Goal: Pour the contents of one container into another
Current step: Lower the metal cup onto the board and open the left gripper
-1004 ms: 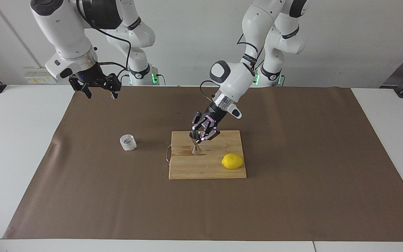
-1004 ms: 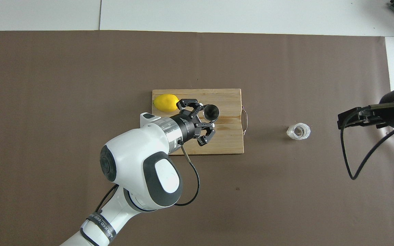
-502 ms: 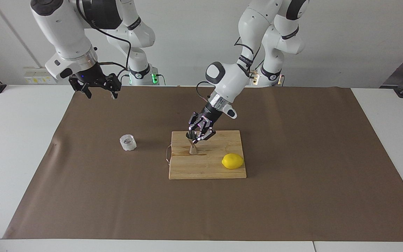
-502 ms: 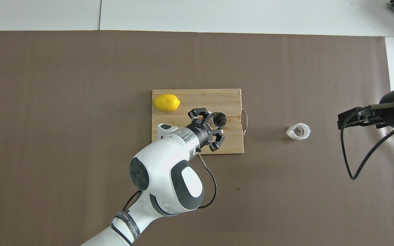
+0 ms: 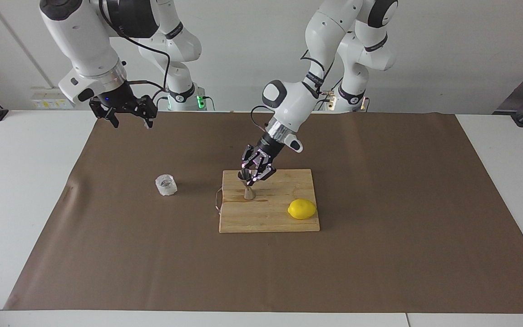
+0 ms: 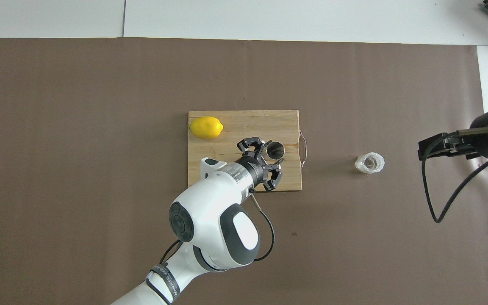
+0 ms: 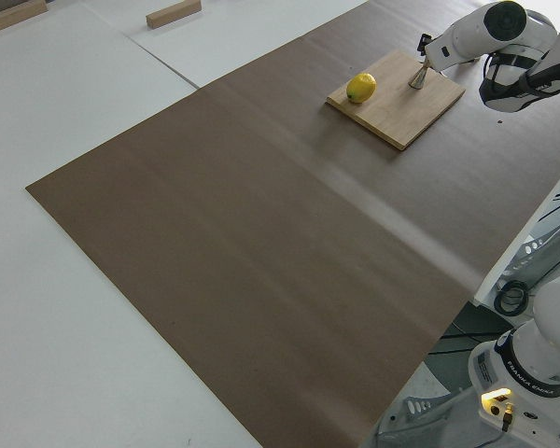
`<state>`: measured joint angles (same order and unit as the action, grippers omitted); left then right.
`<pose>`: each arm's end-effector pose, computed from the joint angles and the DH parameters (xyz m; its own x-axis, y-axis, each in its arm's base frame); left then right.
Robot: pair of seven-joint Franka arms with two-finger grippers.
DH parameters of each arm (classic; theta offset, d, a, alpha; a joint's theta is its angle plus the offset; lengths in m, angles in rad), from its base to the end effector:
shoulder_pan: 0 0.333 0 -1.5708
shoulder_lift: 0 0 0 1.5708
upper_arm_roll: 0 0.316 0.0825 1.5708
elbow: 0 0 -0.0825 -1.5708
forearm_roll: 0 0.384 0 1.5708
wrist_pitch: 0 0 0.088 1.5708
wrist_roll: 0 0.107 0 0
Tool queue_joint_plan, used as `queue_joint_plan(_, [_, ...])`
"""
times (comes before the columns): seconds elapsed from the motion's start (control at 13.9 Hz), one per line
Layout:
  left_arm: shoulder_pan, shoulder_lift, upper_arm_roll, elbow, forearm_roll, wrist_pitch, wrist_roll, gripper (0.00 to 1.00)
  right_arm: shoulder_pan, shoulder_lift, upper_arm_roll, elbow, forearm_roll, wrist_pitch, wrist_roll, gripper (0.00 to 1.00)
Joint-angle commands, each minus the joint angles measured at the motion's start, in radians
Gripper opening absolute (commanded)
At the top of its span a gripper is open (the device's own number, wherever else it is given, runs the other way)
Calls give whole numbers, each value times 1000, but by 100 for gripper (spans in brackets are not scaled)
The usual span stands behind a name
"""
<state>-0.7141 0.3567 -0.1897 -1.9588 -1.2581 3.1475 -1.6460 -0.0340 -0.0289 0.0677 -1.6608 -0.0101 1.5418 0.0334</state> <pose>0.4573 -0.4310 0.3467 -0.2648 0.6269 -0.7327 0.8607 0.4962 0.1135 0.5394 0.0176 0.5956 0.9960 -0.0003 -0.0896 0.0010 -0.9999 0.0150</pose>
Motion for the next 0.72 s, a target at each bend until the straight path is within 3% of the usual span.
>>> queue_joint_plan(0.0, [-2,21,4,24,-26,20,-1,100,-17,-23,7,-30,27,21,8,100])
queue_joint_plan(0.22, [4,4,6,24,-17,11,5,100,-17,-23,7,-30,27,21,8,100])
queue_joint_plan(0.65, [31,-128,15,3,-21,-132,-5,100,-17,-23,7,-30,27,21,8,100])
